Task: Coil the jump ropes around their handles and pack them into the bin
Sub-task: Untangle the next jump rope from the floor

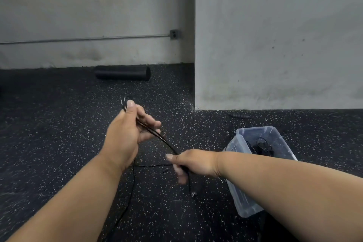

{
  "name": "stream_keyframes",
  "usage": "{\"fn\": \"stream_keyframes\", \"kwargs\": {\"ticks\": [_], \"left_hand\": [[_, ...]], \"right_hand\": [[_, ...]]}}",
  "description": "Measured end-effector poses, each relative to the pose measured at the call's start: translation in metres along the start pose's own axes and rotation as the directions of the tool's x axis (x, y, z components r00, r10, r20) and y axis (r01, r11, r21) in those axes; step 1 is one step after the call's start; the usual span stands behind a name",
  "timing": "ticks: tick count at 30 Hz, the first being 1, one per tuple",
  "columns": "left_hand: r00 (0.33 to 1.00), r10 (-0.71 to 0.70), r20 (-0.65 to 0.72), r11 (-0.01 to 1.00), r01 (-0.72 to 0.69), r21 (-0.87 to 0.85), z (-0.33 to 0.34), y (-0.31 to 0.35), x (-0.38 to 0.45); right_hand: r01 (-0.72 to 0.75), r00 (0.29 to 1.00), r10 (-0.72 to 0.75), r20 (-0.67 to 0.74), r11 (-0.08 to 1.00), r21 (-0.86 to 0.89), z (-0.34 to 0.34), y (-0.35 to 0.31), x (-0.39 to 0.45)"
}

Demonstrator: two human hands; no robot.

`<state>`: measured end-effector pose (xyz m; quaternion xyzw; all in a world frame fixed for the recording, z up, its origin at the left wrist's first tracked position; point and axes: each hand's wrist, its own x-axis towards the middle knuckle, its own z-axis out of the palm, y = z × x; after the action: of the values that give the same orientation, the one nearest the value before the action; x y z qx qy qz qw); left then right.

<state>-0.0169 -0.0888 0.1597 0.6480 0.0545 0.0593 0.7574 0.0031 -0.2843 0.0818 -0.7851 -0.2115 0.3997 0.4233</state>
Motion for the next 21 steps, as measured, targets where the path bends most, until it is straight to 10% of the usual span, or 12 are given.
{"fn": "stream_keyframes", "kwargs": {"ticks": [11,14,21], "left_hand": [[0.812,-0.445,0.377,0.814,0.192,0.548,0.006,-0.063,-0.027],[0.836,-0.402,0.373,0.697,0.015,0.717,0.016,-0.086,-0.040],[0.894,-0.322,0.310,0.770,0.057,0.635,0.030,-0.095,-0.037]], "right_hand": [[0.363,0.917,-0.197,-0.346,0.772,0.522,-0.019,-0.067,-0.007],[0.401,0.915,-0.228,-0.334,0.619,0.676,-0.024,-0.083,-0.012],[0.321,0.937,-0.205,-0.282,0.193,0.927,-0.029,-0.091,-0.011]]}}
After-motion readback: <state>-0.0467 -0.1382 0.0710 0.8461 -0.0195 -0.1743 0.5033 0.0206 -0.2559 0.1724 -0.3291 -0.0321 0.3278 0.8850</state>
